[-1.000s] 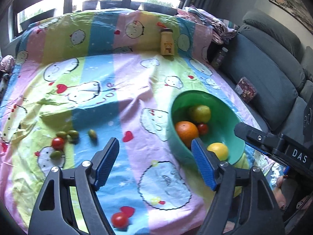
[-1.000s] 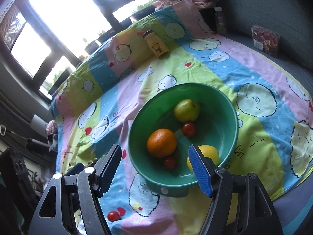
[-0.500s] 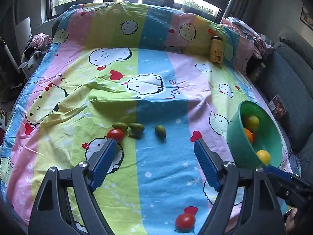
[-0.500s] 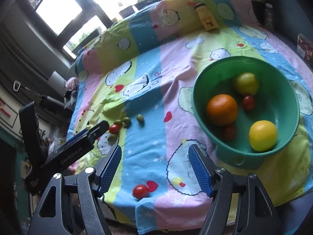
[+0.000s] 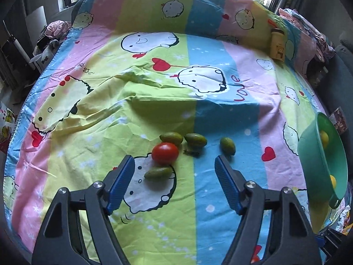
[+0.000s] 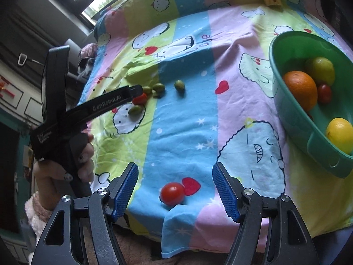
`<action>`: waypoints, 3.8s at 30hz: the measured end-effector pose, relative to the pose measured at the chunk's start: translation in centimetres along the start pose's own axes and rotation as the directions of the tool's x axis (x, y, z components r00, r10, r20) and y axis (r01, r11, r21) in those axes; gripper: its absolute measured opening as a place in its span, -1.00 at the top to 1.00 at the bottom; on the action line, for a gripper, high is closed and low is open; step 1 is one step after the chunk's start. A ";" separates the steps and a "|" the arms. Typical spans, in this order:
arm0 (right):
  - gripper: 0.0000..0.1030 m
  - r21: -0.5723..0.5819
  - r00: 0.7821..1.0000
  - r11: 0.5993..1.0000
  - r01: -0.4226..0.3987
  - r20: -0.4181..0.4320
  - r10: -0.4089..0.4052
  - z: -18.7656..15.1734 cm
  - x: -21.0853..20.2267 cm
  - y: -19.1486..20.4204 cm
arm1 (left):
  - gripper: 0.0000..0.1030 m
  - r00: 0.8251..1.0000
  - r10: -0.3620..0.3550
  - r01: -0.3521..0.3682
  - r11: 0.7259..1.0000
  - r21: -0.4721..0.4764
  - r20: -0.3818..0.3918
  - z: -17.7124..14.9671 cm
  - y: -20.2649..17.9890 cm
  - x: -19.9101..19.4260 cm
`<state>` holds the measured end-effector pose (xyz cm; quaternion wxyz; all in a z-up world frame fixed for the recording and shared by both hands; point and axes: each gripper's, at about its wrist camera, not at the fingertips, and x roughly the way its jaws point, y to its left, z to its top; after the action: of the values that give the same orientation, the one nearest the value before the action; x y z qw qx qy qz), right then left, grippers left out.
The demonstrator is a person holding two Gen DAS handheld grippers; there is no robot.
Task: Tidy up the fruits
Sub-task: 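Move both grippers back to the cherry tomatoes on the sheet, then close the right gripper on a cherry tomato while the left gripper grasps another, then carry both held cherry tomatoes over the green basin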
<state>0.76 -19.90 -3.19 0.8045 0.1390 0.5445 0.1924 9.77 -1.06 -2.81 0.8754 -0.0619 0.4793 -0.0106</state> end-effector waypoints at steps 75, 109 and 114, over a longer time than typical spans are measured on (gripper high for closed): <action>0.33 0.019 0.997 0.998 0.065 -0.029 -0.065 0.6 3.3 0.6 | 0.35 0.990 -0.133 0.136 0.989 -0.053 0.046 -0.2 0.6 -2.7; 0.33 0.303 0.913 0.953 0.020 0.383 -0.141 3.4 -8.6 -6.4 | 0.35 0.897 -0.401 0.378 0.914 0.146 0.186 -1.5 -7.8 -11.2; 0.33 0.354 0.899 0.935 0.006 0.407 -0.160 2.9 -10.0 -8.8 | 0.35 0.880 -0.441 0.413 0.894 0.176 0.174 -1.6 -10.9 -10.7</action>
<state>1.53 -32.34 2.31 0.8752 0.2928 0.3843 0.0239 3.08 -11.17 6.61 0.8990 -0.1083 0.3573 -0.2290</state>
